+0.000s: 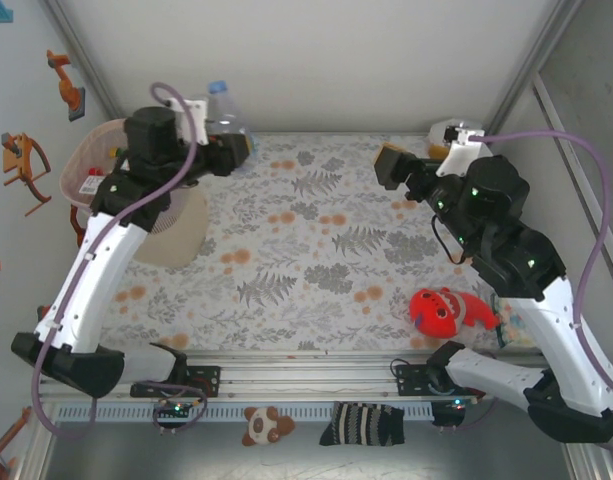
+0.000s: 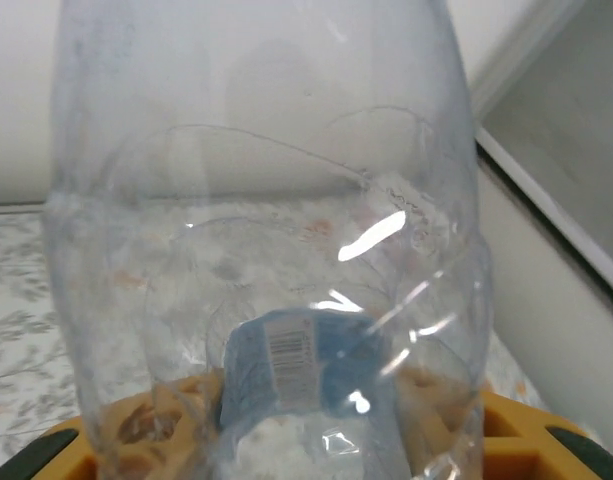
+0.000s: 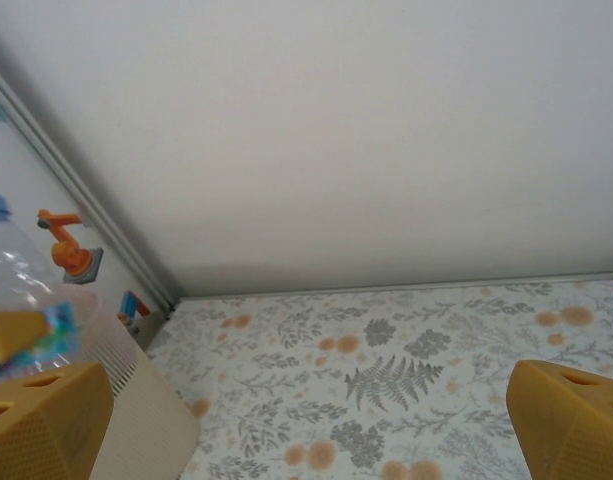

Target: Put the plastic bottles in the bin

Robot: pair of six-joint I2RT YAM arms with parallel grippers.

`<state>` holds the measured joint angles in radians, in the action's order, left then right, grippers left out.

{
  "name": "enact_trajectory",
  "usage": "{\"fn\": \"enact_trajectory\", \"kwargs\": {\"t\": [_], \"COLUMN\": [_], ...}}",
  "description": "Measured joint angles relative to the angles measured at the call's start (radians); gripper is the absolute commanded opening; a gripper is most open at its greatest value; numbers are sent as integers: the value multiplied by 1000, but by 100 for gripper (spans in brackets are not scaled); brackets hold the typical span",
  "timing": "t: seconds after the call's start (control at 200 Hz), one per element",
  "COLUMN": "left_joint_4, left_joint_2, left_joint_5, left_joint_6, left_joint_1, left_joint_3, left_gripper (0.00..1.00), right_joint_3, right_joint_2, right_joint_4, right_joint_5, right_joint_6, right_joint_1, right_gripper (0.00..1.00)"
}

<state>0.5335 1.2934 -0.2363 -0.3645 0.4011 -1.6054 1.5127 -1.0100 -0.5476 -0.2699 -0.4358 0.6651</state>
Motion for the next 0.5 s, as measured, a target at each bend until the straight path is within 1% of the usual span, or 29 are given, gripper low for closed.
{"fn": "enact_trajectory", "kwargs": {"t": [0.255,0.371,0.501], "left_joint_4": [-17,18,82], "left_joint_2": [-60,-51,-3], "left_joint_5": [85,154,193], "left_joint_6": [-186,-293,-420], "left_joint_1": [-191,-276,-357], "left_joint_3": [22,11,-30], "left_gripper": [32,36,35], "right_joint_3": [-8,-8,-8], "right_joint_2": [-8,-8,-8], "right_joint_4": [-40,-42,-43], "right_joint_5": [-35,-47,-59], "right_joint_6": [11,18,22], "right_joint_1": [0,0,0], "right_gripper": [99,98,98]}}
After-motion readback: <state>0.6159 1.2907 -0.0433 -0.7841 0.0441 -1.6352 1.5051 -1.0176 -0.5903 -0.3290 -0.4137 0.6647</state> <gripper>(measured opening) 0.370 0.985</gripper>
